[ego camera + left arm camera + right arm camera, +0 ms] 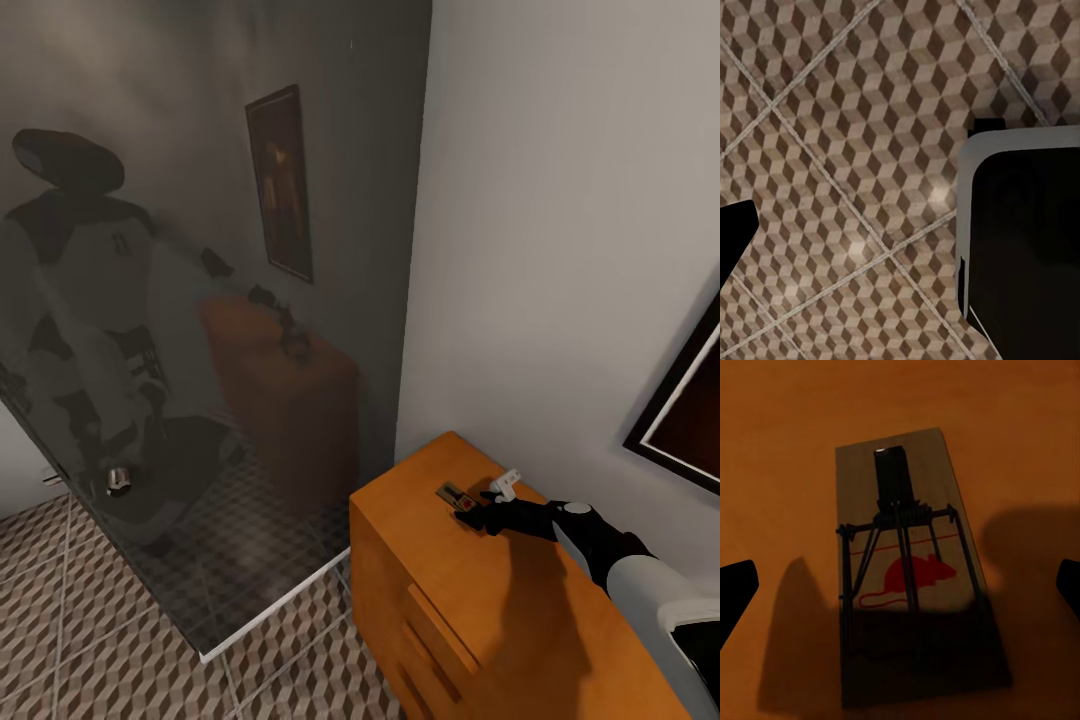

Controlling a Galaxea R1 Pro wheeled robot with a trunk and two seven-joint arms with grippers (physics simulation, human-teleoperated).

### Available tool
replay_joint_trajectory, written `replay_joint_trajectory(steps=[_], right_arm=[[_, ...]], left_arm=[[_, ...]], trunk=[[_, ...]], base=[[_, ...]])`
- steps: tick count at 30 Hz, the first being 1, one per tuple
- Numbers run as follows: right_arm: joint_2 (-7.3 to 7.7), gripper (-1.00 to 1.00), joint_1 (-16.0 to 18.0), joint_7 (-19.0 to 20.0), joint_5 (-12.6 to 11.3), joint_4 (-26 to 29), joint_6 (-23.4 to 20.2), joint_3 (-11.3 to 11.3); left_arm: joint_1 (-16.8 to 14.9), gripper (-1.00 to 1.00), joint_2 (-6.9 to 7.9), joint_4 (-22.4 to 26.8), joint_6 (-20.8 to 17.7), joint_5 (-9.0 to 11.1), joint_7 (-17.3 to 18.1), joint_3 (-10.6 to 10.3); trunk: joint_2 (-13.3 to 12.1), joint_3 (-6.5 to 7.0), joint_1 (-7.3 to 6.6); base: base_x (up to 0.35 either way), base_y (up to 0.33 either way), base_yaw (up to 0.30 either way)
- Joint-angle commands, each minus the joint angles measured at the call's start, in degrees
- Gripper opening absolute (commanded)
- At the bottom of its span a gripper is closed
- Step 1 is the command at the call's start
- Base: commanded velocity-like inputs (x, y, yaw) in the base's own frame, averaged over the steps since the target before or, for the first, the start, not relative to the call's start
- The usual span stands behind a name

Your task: Take the four mousetraps from the cabinet in the bathroom and place them on the bathroom floor. Make sure all four end up on the same floor surface, and ensure that at least two of them are either under or directly next to the same bathroom sink.

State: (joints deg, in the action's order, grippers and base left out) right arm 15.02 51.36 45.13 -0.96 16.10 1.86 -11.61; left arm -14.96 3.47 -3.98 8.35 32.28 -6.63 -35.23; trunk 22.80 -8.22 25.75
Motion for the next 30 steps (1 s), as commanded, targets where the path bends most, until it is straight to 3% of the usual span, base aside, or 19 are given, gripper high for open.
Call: replay_joint_trajectory(steps=[1, 30], right_arm=[[0.05, 1.0, 0.06, 0.07, -0.09, -0.02, 0.2, -0.26], [0.09, 1.0, 0.06, 0.13, -0.05, 0.04, 0.25, -0.26]], left_arm=[[-0.07, 1.0, -0.04, -0.15, 0.26, 0.17, -0.03, -0.35], [-0.07, 1.0, -0.04, -0.15, 0.26, 0.16, -0.03, -0.35]], trunk=[[0.12, -0.12, 0.03], [0.12, -0.43, 0.03]], base=[[0.0, 0.0, 0.0], [0.0, 0.0, 0.0]])
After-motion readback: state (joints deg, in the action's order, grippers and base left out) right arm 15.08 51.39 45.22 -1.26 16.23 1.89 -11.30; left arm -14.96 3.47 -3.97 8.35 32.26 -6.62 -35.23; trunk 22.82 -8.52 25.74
